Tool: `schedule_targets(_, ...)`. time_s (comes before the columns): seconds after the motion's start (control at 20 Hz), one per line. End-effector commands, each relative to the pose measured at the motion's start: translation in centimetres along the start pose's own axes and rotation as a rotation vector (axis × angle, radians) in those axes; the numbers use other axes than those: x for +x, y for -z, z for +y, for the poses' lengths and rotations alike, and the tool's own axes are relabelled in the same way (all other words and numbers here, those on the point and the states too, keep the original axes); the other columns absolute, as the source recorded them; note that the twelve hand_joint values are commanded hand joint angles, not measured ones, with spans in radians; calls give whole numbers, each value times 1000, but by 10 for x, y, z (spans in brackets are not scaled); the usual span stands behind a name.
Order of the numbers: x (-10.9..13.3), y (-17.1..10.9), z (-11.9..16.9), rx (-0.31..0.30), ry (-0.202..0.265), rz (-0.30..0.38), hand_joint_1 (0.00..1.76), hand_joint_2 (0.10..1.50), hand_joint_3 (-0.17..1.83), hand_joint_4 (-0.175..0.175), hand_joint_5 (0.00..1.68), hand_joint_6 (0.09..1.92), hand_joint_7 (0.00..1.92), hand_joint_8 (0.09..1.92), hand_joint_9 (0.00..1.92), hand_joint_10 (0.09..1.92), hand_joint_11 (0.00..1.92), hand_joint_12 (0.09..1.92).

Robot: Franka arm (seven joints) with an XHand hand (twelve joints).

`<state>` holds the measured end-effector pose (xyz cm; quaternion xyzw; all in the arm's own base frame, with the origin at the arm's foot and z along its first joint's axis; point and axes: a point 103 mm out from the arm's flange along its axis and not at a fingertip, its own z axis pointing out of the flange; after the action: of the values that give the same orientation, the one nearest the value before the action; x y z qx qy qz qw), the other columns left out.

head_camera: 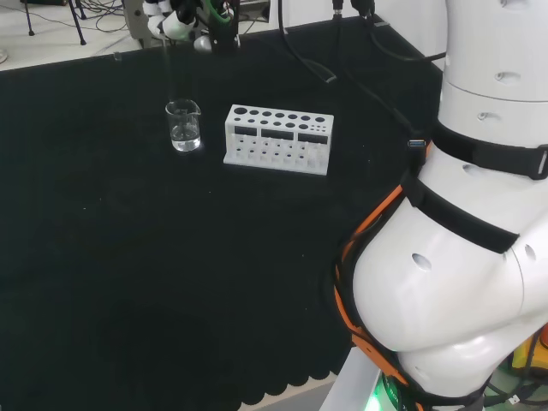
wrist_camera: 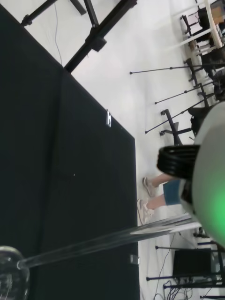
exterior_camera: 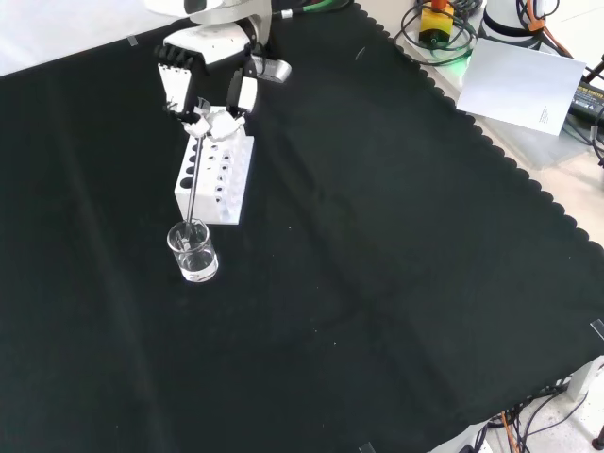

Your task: Stir in the beaker to the left of the white test tube rack with the glass rod.

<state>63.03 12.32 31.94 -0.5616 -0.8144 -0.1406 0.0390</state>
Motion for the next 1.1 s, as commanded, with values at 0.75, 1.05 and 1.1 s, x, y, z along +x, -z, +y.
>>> schedule_targets(0.75, -38, -46, -9, 94, -74, 23, 1305, 613, 921, -175, 1077, 898, 1150, 1276, 1553, 1034, 1643, 821)
schedule_targets(1.05, -30, -59, -10, 123, -66, 22, 1305, 612, 922, -175, 1078, 897, 1151, 1276, 1555, 1034, 1643, 822)
schedule_targets(1.1, -27, -61, -10, 126, -61, 22, 1305, 612, 922, -175, 1078, 897, 1151, 1276, 1555, 1034, 1642, 822)
